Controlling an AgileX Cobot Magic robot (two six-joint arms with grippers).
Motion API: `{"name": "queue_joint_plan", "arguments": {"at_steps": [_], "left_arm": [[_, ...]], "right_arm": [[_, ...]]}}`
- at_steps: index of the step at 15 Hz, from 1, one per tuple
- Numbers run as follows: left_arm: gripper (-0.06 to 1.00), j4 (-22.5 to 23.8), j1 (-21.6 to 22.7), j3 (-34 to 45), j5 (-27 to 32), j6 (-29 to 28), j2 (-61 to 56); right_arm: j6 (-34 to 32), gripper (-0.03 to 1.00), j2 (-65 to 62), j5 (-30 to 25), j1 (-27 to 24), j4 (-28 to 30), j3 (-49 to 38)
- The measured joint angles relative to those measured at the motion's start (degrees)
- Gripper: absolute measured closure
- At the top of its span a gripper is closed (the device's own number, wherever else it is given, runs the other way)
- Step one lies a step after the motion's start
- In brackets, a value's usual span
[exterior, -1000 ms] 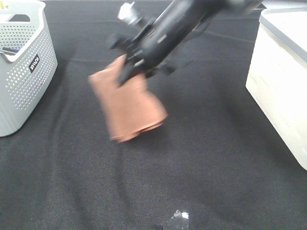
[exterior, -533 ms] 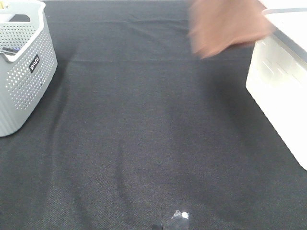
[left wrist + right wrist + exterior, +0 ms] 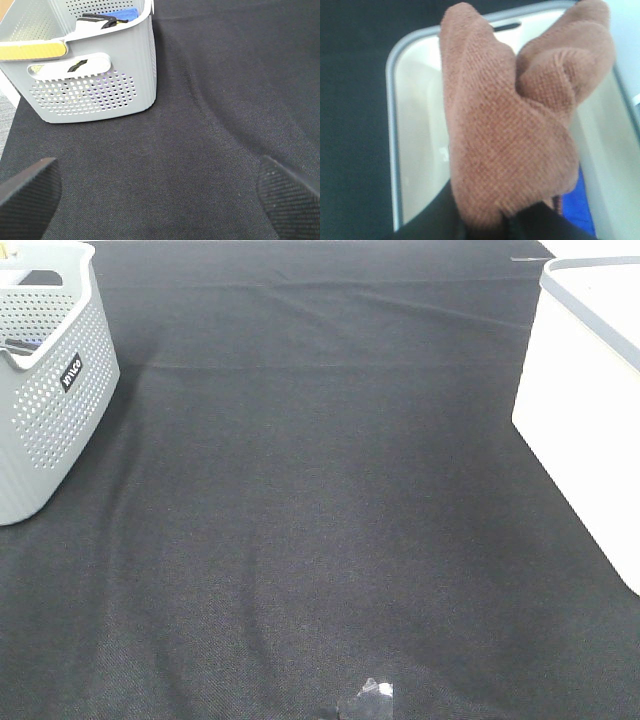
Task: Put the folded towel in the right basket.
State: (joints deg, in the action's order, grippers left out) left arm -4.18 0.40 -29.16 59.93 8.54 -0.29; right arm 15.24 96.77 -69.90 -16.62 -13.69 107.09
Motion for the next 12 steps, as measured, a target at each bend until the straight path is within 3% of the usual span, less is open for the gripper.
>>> {"name": "queue_joint_plan", "arguments": {"at_steps": [3, 4, 5, 6, 7, 9, 12], "left_arm": [[-0.05, 0.0, 0.0, 0.0, 0.0, 0.0, 0.0], [-0.05, 0.0, 0.0, 0.0, 0.0, 0.0, 0.0], [-0.05, 0.0, 0.0, 0.0, 0.0, 0.0, 0.0], [-0.05, 0.0, 0.0, 0.0, 0.0, 0.0, 0.0], [-0.05, 0.0, 0.0, 0.0, 0.0, 0.0, 0.0], [-0.05, 0.0, 0.0, 0.0, 0.0, 0.0, 0.0], [-0.05, 0.0, 0.0, 0.0, 0.0, 0.0, 0.0]], "right_arm": [[-0.3, 0.80, 6.7, 0.0, 0.0, 0.1, -0.1], [-1.0, 0.64, 8.0, 0.1, 0.0, 0.6, -0.1], [-1.1, 0.36, 9.1, 0.1, 0.0, 0.9, -0.1], [-1.1, 0.16, 9.9, 0.1, 0.0, 1.3, -0.1], [-1.1, 0.16, 9.9, 0.1, 0.0, 1.3, -0.1], [-0.7, 0.03, 10.4, 0.1, 0.0, 1.3, -0.1], [-0.1, 0.01, 10.4, 0.1, 0.0, -1.7, -0.1]]}}
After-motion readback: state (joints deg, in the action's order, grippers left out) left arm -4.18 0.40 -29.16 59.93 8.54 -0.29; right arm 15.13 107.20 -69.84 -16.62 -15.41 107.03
